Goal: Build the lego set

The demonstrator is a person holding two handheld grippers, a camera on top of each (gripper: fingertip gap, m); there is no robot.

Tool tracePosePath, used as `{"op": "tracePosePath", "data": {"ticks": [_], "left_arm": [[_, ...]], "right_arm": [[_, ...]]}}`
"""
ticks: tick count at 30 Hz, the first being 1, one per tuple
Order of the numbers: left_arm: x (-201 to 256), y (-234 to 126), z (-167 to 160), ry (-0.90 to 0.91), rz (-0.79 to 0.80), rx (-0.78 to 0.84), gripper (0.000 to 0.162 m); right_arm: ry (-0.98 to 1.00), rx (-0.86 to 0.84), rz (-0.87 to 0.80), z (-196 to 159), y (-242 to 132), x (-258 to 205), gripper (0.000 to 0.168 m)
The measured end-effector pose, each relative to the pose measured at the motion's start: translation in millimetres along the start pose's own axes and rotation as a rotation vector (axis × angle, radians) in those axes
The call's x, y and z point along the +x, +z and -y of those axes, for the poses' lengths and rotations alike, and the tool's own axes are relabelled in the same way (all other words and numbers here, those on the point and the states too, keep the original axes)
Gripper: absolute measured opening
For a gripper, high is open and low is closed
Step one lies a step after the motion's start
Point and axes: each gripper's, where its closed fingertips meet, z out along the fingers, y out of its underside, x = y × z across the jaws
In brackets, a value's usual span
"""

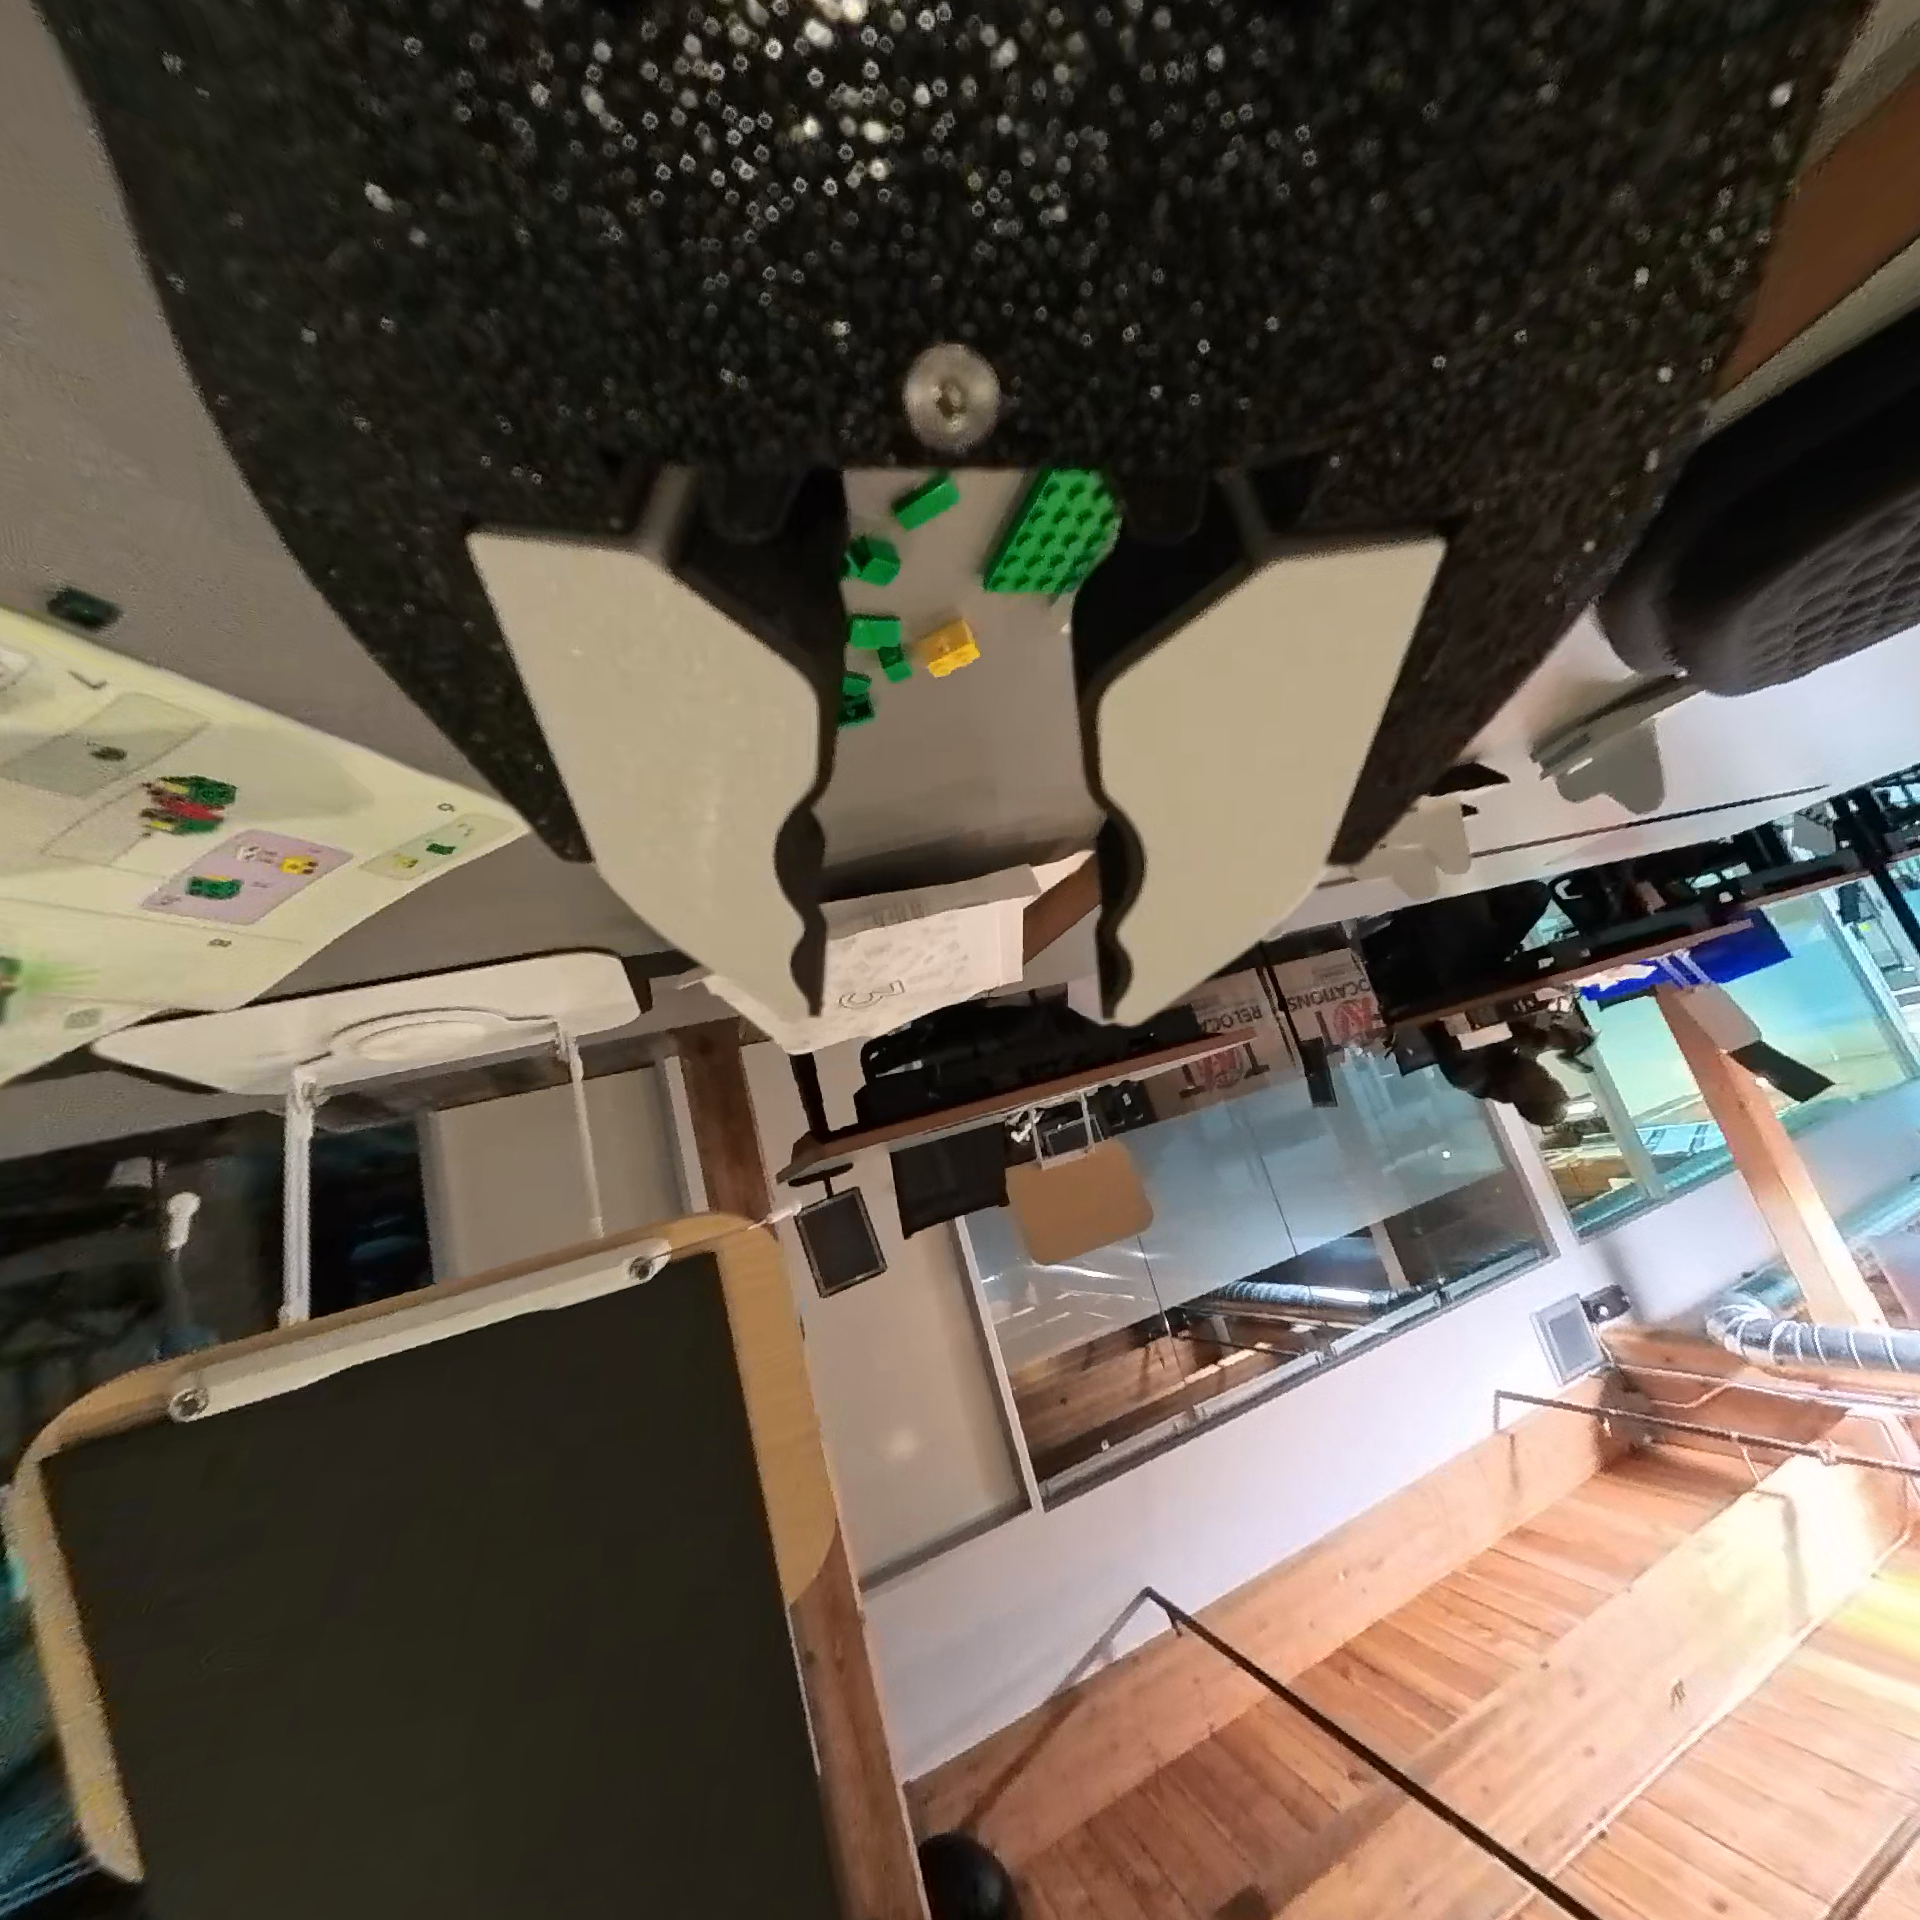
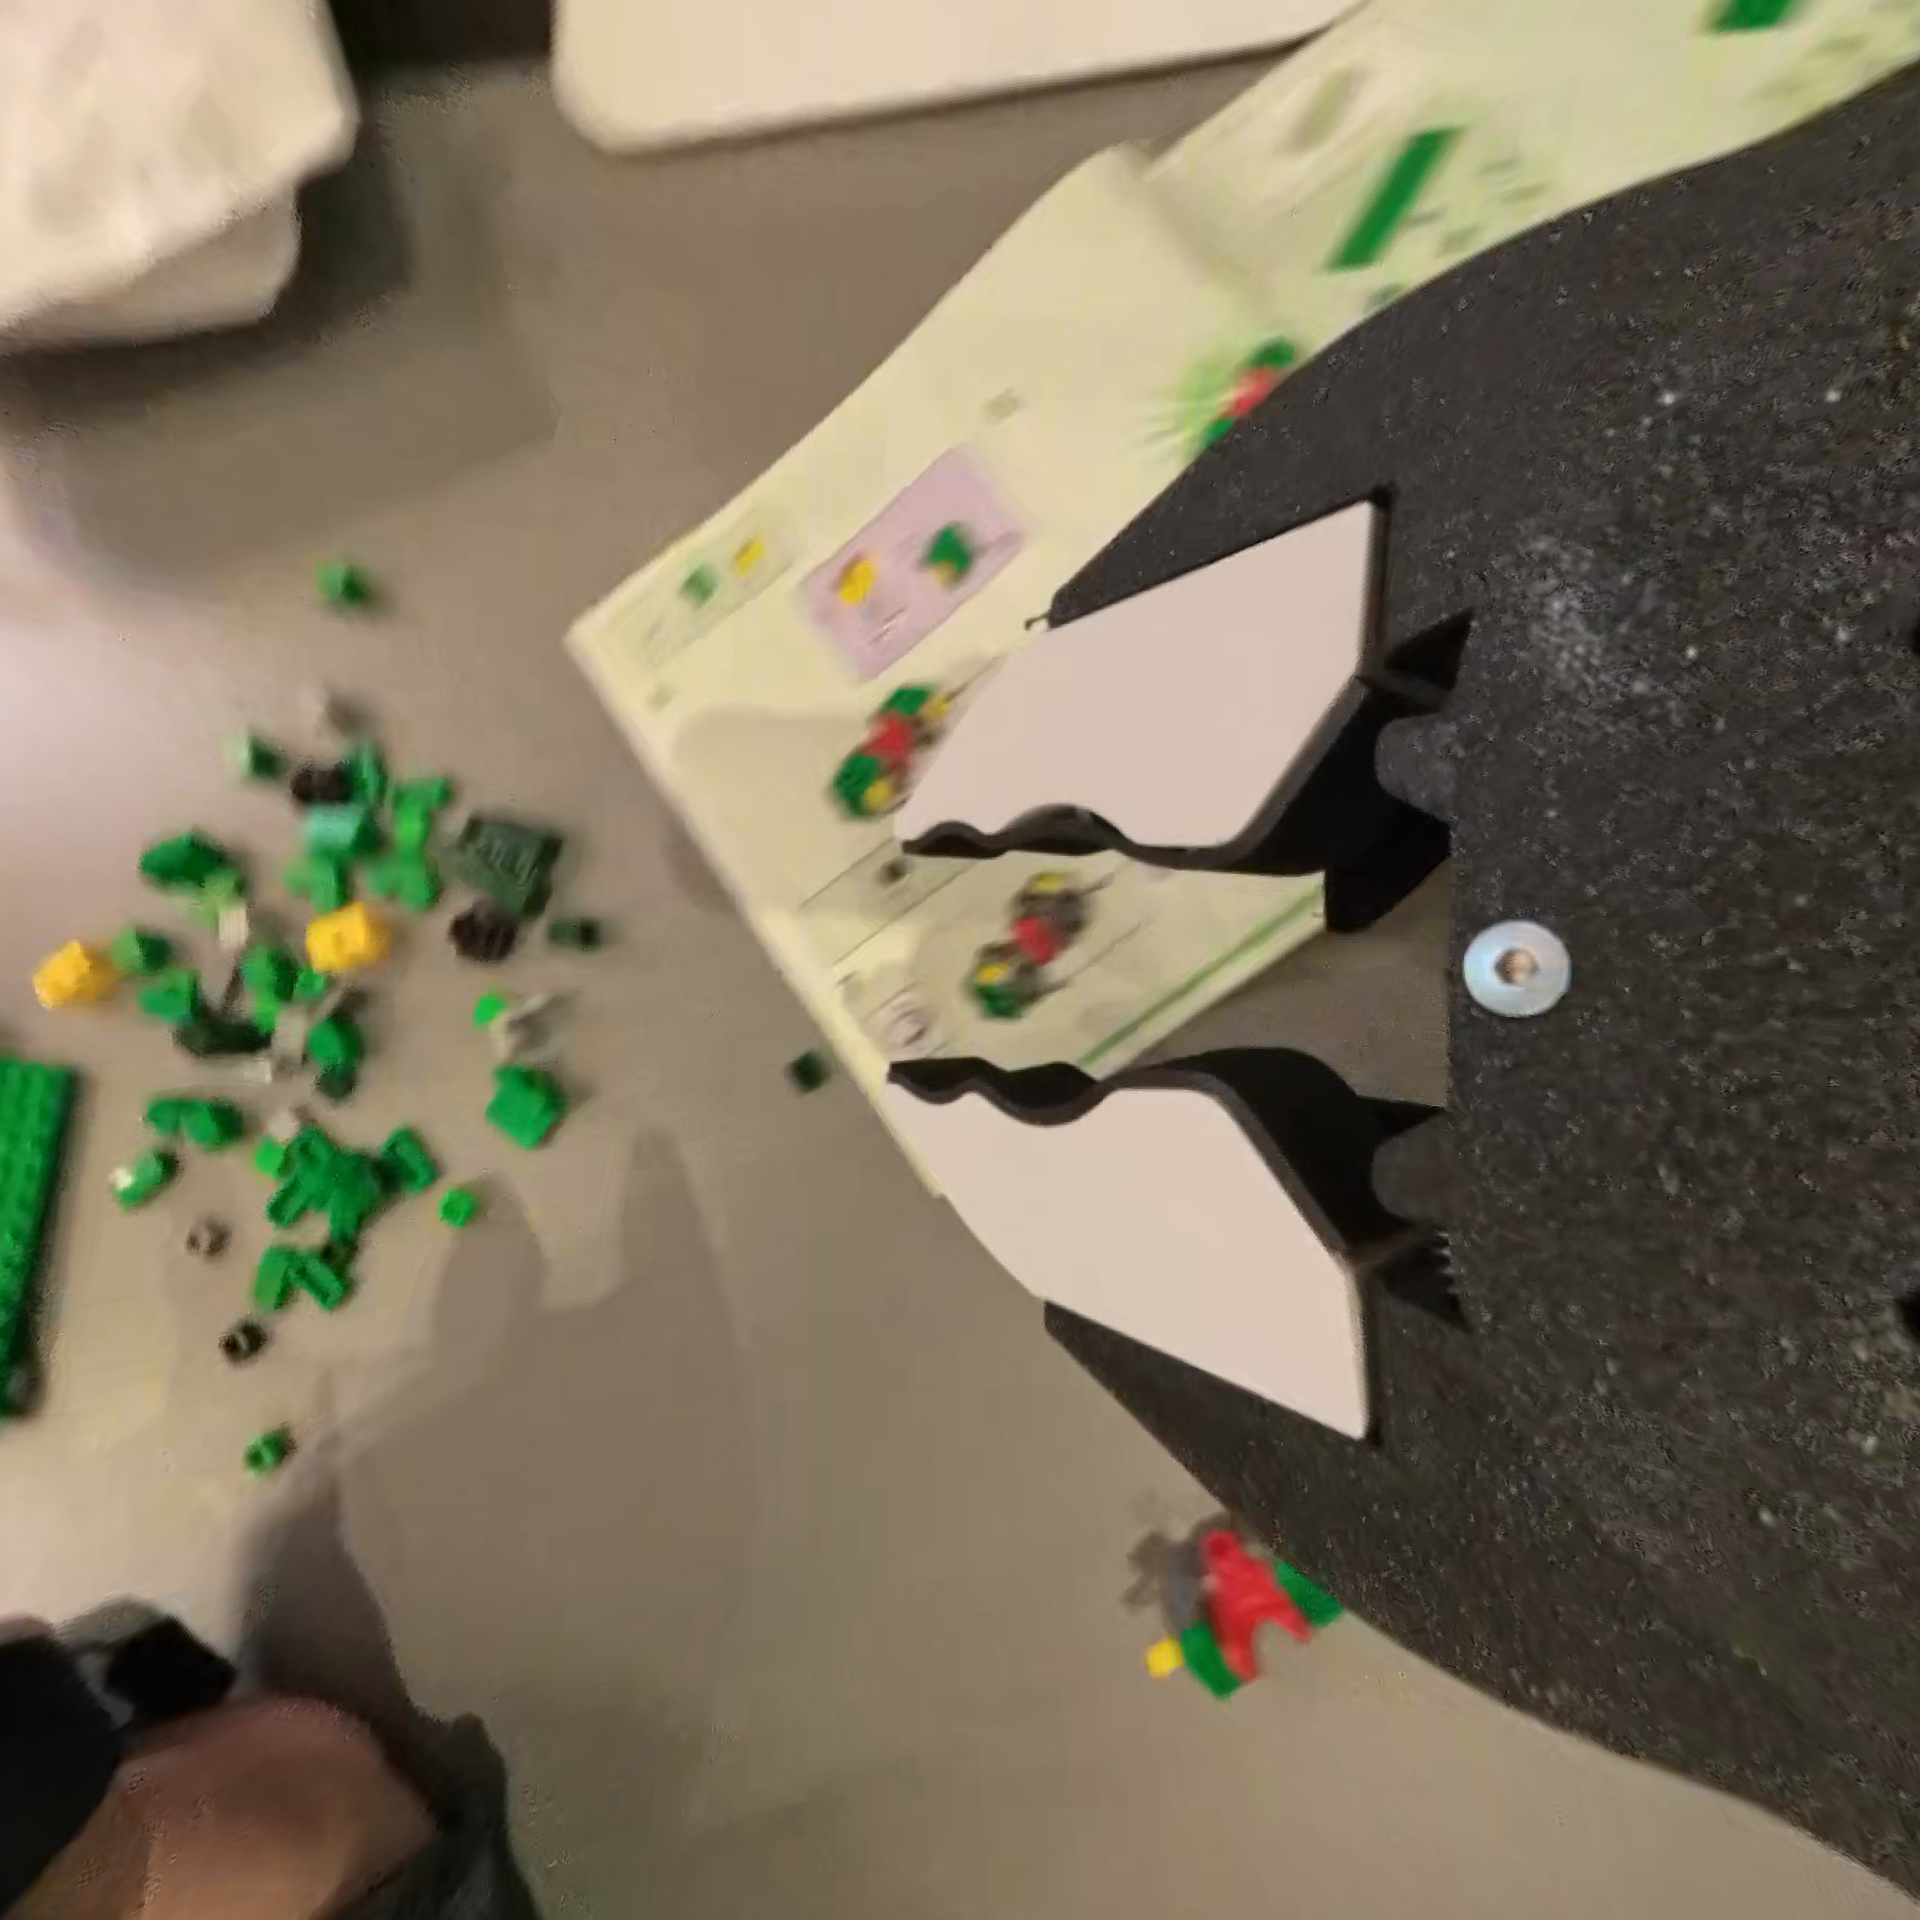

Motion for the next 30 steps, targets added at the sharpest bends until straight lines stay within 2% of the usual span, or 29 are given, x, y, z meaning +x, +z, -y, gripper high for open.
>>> {"op": "tracePosePath", "data": {"ticks": [3, 6, 10, 12, 14, 16, 18, 20, 22, 24, 26, 30], "left_arm": [[1.4, 1.2, -3.5, -0.029, -0.016, -0.012, 0.048], [10.3, 3.5, -10.3, -0.087, -0.085, -0.053, 0.048], [30.7, 3.4, -7.9, 0.035, -0.142, -0.067, 0.047], [48.4, 1.4, -4.2, 0.115, -0.184, -0.064, 0.044], [72.7, -3.5, 1.5, 0.150, -0.254, -0.046, 0.041], [96.7, -9.9, 5.2, 0.149, -0.316, -0.053, 0.041], [114.5, -16.2, 16.1, 0.130, -0.345, -0.023, 0.039], [130.4, -16.8, 28.3, 0.091, -0.375, 0.021, 0.041], [139.0, -6.4, 34.0, 0.072, -0.353, 0.025, 0.044], [149.3, 9.9, 40.8, 0.071, -0.340, 0.039, 0.033], [157.3, 31.0, 44.3, 0.094, -0.320, 0.059, 0.035], [161.8, 70.8, 25.6, 0.006, -0.316, 0.054, 0.041]], "right_arm": [[0.148, 0.162, -0.180, -38.9, -58.6, 23.3, 0.036], [0.346, 0.308, -0.244, -81.4, -108.5, 28.2, 0.035], [0.438, 0.516, -0.495, -126.1, -151.1, 42.8, 0.036], [0.437, 0.570, -0.612, -141.5, -157.3, 47.0, 0.035], [0.400, 0.598, -0.600, -139.3, -157.3, 45.0, 0.029], [0.370, 0.606, -0.600, -132.8, -163.6, 48.1, 0.032], [0.356, 0.653, -0.649, -132.3, -167.4, 51.2, 0.032], [0.327, 0.624, -0.716, -138.9, -165.5, 56.6, 0.032], [0.315, 0.624, -0.742, -141.3, -170.2, 60.4, 0.034], [0.343, 0.663, -0.724, -143.0, -174.1, 60.3, 0.034], [0.345, 0.692, -0.707, -142.2, -177.2, 57.9, 0.034], [0.296, 0.698, -0.682, -136.8, -174.6, 49.9, 0.034]]}}
